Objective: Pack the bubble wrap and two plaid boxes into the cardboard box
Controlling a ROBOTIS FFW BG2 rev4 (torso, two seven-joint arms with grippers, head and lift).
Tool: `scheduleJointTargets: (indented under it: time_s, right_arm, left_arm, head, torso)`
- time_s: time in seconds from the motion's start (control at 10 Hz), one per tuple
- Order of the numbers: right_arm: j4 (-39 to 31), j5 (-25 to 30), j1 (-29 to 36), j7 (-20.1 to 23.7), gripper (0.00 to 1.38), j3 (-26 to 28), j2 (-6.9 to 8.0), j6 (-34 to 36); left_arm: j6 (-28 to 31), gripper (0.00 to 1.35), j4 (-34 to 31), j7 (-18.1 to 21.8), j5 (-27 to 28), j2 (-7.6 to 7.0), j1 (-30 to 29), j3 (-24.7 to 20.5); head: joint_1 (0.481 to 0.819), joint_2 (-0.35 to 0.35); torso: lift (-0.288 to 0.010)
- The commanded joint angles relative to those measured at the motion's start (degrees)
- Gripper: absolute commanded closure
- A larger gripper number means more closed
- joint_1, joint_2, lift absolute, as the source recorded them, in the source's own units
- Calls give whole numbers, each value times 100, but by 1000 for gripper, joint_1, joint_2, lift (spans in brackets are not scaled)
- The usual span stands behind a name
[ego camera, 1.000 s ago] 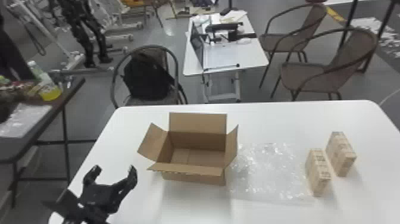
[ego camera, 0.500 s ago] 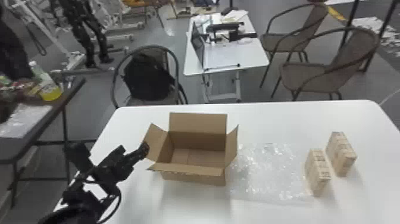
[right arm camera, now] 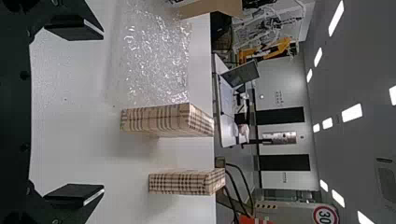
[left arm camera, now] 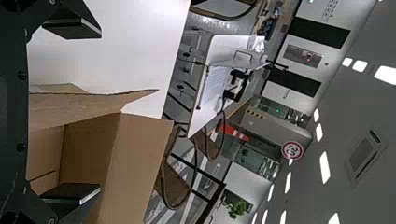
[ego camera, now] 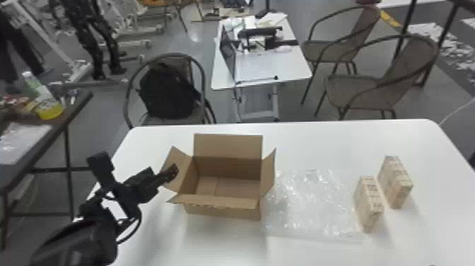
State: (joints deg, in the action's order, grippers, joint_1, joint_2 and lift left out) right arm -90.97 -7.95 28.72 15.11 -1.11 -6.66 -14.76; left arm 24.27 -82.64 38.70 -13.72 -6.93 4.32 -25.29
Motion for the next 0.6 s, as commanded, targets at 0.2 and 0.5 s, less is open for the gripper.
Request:
scheduleJointTargets:
  time_s: [0.2, 0.5]
  right_arm:
    - [27, -5, -42, 0, 137, -21, 7, -1]
    - [18, 13, -42, 0, 137, -30, 7, -1]
  left_arm:
    - [-264, 226, 539, 68, 265, -54, 262, -29]
    - [-581, 1148, 758, -29, 300, -2, 333, -38]
  head:
    - [695, 191]
    - [695, 201]
  torso:
    - [-50]
    - [-50]
